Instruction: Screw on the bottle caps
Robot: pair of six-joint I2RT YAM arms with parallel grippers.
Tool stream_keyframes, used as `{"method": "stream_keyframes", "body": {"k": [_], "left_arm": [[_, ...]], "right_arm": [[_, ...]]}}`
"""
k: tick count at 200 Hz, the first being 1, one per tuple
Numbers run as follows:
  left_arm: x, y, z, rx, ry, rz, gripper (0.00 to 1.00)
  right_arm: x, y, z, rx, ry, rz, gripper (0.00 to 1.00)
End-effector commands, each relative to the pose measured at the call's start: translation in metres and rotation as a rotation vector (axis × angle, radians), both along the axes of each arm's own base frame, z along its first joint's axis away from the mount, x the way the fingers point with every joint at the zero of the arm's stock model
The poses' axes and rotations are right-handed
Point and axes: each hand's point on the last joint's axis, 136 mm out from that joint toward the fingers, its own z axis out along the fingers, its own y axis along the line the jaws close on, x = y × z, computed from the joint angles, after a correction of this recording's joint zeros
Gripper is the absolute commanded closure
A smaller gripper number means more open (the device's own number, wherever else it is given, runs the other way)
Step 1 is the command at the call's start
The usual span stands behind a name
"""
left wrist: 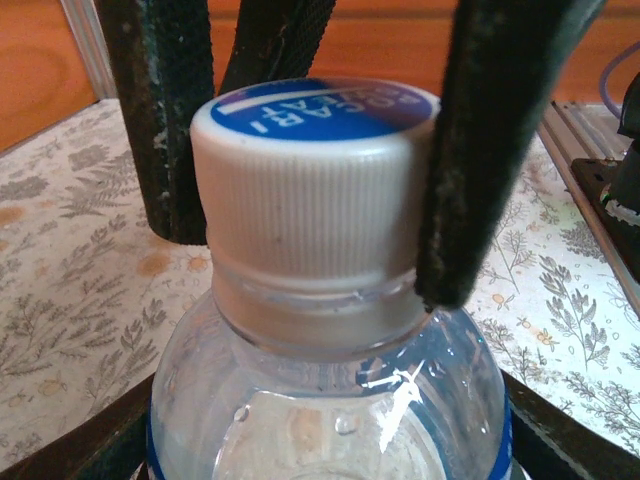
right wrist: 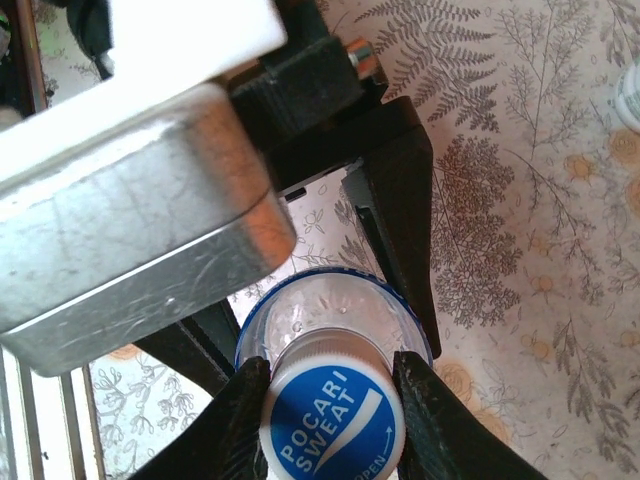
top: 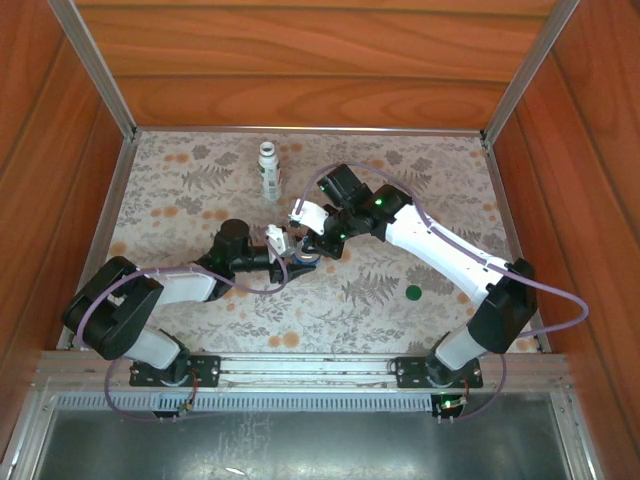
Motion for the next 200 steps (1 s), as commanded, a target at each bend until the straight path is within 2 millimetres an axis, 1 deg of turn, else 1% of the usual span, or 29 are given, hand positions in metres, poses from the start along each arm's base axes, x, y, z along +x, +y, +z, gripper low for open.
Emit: {"method": "stream_keyframes", "body": {"k": [1,26,37,50,53,62,85,108,125,155,160,171,184,200], "left_arm": [[-0.009,-0.001,0.005,-0.012,-0.023,-0.041,0.35],[-0.007,0.0,0.004,-0.007,-0.026,-0.022,0.34],[-0.006,0.0,0.006,-0.01,-0.026,-0.019,0.3],[-0.007,0.0,0.006,-0.013,-0.022,-0.02,0.24],[-0.007,0.0,0.007,-0.014,-0.02,-0.021,0.21],[-0.007,0.0,0.008,-0.016,-0.016,-0.021,0.16],[-0.005,0.0,0.009,-0.019,-0.015,-0.008,0.11],[-0.007,0.0,0.01,-0.022,-0.015,-0.011,0.09],[-0.009,0.002,0.012,-0.028,-0.012,-0.013,0.09],[-0.012,0.004,0.019,-0.039,-0.037,-0.019,0.16],[-0.013,0.005,0.019,-0.038,-0.04,-0.02,0.18],[-0.015,0.006,0.02,-0.04,-0.047,-0.021,0.19],[-0.016,0.006,0.022,-0.045,-0.05,-0.027,0.2],[-0.017,0.005,0.024,-0.049,-0.052,-0.038,0.23]], "right_arm": [[-0.005,0.007,0.01,0.041,0.007,0.026,0.74],[-0.007,0.006,0.011,0.053,0.008,0.022,0.78],[-0.007,0.005,0.012,0.059,0.005,0.015,0.81],[-0.007,0.005,0.013,0.07,0.0,0.008,0.82],[-0.007,0.005,0.013,0.074,-0.001,0.007,0.82],[-0.008,0.005,0.015,0.082,-0.004,0.005,0.82],[-0.008,0.004,0.018,0.104,-0.005,-0.003,0.84],[-0.009,0.002,0.021,0.126,-0.007,-0.01,0.84],[-0.011,0.0,0.028,0.169,-0.003,-0.011,0.84],[-0.019,-0.004,0.047,0.291,0.01,-0.003,0.84],[-0.02,-0.004,0.048,0.303,0.015,0.0,0.84],[-0.024,-0.006,0.05,0.321,0.022,0.005,0.84],[-0.024,-0.01,0.049,0.328,0.026,-0.006,0.84],[-0.023,-0.012,0.049,0.334,0.031,-0.015,0.84]]}}
